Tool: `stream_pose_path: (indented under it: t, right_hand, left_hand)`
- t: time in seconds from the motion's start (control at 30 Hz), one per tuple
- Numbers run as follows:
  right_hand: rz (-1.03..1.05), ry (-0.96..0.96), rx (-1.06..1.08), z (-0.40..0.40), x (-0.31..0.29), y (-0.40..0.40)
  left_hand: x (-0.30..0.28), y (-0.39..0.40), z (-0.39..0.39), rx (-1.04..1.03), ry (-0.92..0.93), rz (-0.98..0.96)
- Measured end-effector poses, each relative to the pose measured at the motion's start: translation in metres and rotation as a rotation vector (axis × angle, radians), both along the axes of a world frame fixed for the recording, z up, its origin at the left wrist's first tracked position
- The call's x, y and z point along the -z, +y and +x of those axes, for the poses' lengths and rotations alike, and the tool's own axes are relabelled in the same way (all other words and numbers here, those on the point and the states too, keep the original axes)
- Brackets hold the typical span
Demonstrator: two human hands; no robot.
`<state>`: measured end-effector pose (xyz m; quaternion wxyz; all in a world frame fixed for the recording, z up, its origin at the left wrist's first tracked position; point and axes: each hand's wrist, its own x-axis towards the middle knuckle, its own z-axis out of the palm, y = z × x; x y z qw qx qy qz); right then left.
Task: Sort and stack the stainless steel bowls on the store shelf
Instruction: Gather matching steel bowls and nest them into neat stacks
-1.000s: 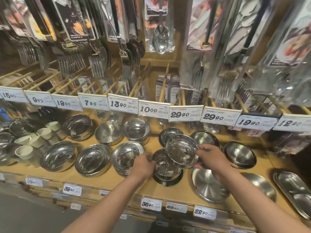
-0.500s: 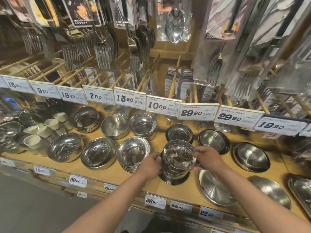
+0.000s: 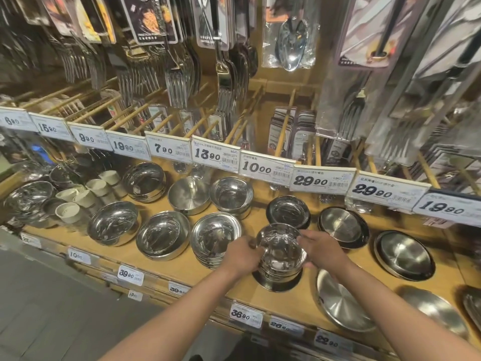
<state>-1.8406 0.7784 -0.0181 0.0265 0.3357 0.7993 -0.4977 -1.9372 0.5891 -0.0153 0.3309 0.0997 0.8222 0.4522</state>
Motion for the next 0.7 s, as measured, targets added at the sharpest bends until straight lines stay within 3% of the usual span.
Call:
stream_pose_path:
  t: [0.13, 0.3, 0.5, 0.7]
  right_hand:
    - [-0.015, -0.066, -0.054, 0.005, 0.001, -0.006]
    - [-0.080, -0.098, 0.031, 0.010, 0.004, -0.017]
    - [-0.095, -0.057, 0.114, 0.013, 0.001, -0.032]
    - [-0.120, 0.044, 0.243, 0.019, -0.002, -0.040]
  left_hand:
    - [-0.003, 0.004, 0.000, 0.068, 0.056, -0.073]
    - [-0.004, 0.014, -0.005, 0.195, 0.185, -0.222]
    - [-0.011, 0.030, -0.010, 0.230, 0.122, -0.350]
    - [-0.012, 0.029, -0.009, 0.186, 0.063, -0.276]
